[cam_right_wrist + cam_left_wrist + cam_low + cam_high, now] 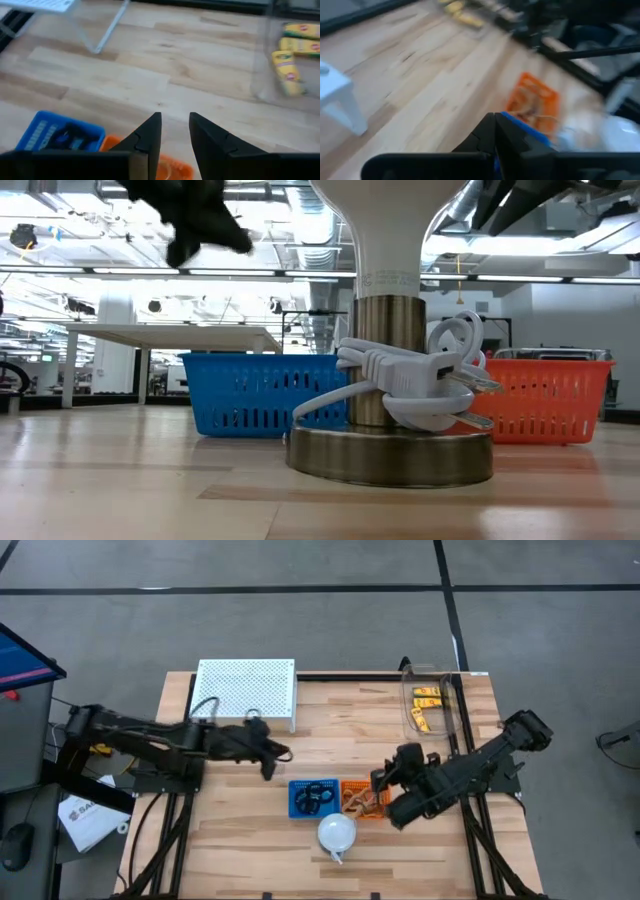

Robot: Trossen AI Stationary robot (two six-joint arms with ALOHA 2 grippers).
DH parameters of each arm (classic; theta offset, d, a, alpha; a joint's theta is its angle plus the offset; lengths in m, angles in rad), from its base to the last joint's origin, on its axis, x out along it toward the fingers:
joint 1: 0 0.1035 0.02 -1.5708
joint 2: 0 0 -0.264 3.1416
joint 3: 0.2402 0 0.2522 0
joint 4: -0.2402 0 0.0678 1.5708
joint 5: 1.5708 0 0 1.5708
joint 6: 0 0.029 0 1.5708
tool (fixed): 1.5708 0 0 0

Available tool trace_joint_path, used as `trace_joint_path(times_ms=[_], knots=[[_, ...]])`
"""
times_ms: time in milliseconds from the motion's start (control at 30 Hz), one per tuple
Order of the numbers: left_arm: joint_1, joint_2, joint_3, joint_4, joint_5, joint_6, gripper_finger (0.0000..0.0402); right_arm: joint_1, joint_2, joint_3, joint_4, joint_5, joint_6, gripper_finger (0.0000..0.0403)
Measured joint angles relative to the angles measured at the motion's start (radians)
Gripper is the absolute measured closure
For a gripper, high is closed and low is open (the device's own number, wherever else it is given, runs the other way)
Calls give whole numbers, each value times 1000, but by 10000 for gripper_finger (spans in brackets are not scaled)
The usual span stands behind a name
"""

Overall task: Pick & Place Office Desk Supplies
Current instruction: Put the transparent bin filled with crayon boxes on the shelf

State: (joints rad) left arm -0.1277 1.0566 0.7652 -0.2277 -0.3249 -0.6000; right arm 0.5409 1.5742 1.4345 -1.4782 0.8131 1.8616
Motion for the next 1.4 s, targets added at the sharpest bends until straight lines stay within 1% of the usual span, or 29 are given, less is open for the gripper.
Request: trace_joint_path(times_ms=[100,167,233,300,367,500,600,700,833,967,1067,1233,1300,1400], knots=[[-52,-81,1,-18,46,44,401,-33,-20,0,-49,-1,10,305],[-101,-121,0,-57,106,45,401,-52,-40,0,-82,-3,40,305],[-161,-145,0,-114,172,14,401,-69,-74,-1,-91,-3,53,305],[-234,-159,0,-173,203,-36,401,-93,-126,-23,-90,0,48,304],[-307,-166,0,-206,202,-80,401,-126,-187,-67,-92,2,43,300],[-426,-159,0,-220,195,-86,401,-199,-329,-200,-69,-17,19,284],[-479,-152,0,-231,194,-86,401,-272,-436,-283,-22,-80,-61,268],[-503,-152,-1,-284,194,-87,401,-367,-516,-330,-10,-136,-134,251],[-501,-155,-1,-327,191,-70,401,-550,-578,-350,-9,-200,-267,235],[-477,-155,-1,-339,191,12,401,-776,-580,-364,-6,-263,-457,233],[-447,-155,-1,-339,186,42,401,-943,-580,-365,7,-303,-612,233],[-417,-155,-1,-340,186,45,401,-1220,-580,-372,73,-361,-882,233],[-405,-155,-1,-340,182,46,401,-1329,-580,-388,107,-413,-994,233],[-389,-155,-1,-337,135,45,401,-1458,-580,-427,171,-488,-1117,233]])
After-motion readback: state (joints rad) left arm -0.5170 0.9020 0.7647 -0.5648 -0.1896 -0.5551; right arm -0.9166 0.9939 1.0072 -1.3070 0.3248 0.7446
